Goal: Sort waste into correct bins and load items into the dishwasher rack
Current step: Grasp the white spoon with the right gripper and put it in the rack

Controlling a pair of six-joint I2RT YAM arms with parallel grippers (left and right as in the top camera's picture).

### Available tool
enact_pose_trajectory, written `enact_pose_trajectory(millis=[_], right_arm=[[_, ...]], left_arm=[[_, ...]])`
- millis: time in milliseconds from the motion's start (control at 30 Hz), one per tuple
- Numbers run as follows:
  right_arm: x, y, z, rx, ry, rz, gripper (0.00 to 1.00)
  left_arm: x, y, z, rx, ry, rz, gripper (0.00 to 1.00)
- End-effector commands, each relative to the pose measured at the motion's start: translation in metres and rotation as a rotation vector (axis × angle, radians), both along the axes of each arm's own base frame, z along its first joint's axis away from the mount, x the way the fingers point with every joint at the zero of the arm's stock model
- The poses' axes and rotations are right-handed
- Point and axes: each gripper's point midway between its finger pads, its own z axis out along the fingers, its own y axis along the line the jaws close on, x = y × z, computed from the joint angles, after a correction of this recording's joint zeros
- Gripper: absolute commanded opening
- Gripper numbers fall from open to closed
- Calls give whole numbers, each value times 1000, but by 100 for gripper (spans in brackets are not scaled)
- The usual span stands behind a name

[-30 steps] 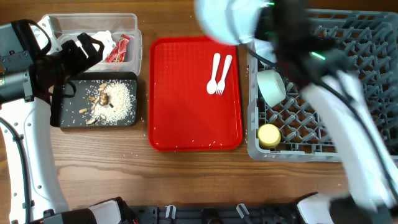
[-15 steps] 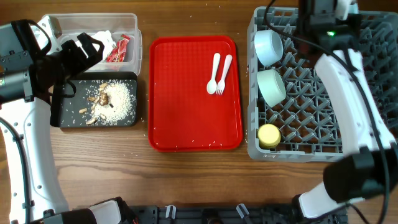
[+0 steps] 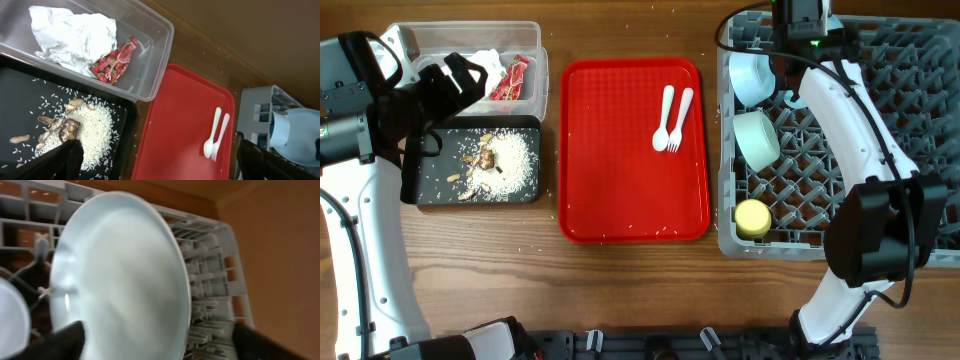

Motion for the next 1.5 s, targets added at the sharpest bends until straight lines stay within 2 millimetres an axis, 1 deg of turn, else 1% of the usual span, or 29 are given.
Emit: enact_pose_trajectory(millis=[0, 33, 67, 100, 167, 200, 233, 267, 300, 333, 367, 433, 500, 533, 567, 667, 700, 733, 833, 967, 1100, 1133, 1200, 1233, 1267, 1367, 1467], right_arm=[[-3, 24, 17, 177, -57, 52, 100], [-5, 33, 26, 233, -68, 88, 100], [-8, 52, 42, 351, -99, 148, 100], [-12, 75, 57, 477, -130, 221, 100], [-30, 127, 90, 735, -151, 422, 100], [-38, 148, 103, 844, -156, 499, 100], [-43, 176, 123, 1007, -180, 574, 100], [-42, 186, 127, 1064, -191, 570, 98], [-38, 195, 122, 1086, -193, 548, 97], [-34, 202, 111, 1085, -188, 503, 92], [-29, 209, 95, 1074, -175, 436, 88], [-21, 224, 56, 1035, -137, 315, 81], [-18, 245, 13, 1009, -80, 223, 81], [-19, 257, -15, 993, -35, 183, 81], [-21, 267, -39, 988, 9, 161, 81], [-26, 279, -95, 975, 108, 85, 78], [-29, 281, -110, 967, 140, 71, 76], [-35, 285, -129, 960, 189, 60, 73], [-41, 292, -153, 949, 234, 46, 67], [-46, 292, -187, 933, 269, -20, 59], [-50, 289, -208, 925, 293, -71, 52], [-50, 288, -210, 924, 287, -87, 48], [-50, 288, -212, 923, 289, -89, 27], [-51, 288, -212, 922, 291, -90, 13], [-51, 288, -212, 922, 293, -91, 5], [-51, 290, -211, 938, 299, -90, 4], [-50, 300, -203, 973, 316, -50, 4]], left_arm=[[2, 2, 1, 14, -8, -10, 100], [2, 2, 1, 14, -8, -10, 100], [2, 2, 1, 14, -8, -10, 100], [2, 2, 1, 14, -8, -10, 100], [2, 2, 1, 14, -8, -10, 100], [2, 2, 1, 14, -8, -10, 100], [2, 2, 1, 14, -8, -10, 100], [2, 2, 1, 14, -8, -10, 100], [2, 2, 1, 14, -8, -10, 100], [2, 2, 1, 14, -8, -10, 100], [2, 2, 1, 14, -8, -10, 100], [2, 2, 1, 14, -8, -10, 100], [2, 2, 1, 14, -8, -10, 100], [2, 2, 1, 14, -8, -10, 100], [2, 2, 1, 14, -8, -10, 100], [2, 2, 1, 14, -8, -10, 100], [2, 2, 1, 14, -8, -10, 100], [2, 2, 1, 14, -8, -10, 100], [2, 2, 1, 14, -8, -10, 100], [2, 2, 1, 14, -8, -10, 100], [2, 2, 1, 14, -8, -10, 100], [2, 2, 1, 14, -8, -10, 100], [2, 2, 1, 14, -8, -10, 100], [2, 2, 1, 14, -8, -10, 100], [2, 2, 1, 14, -8, -10, 100], [2, 2, 1, 14, -8, -10, 100], [2, 2, 1, 14, -8, -10, 100]])
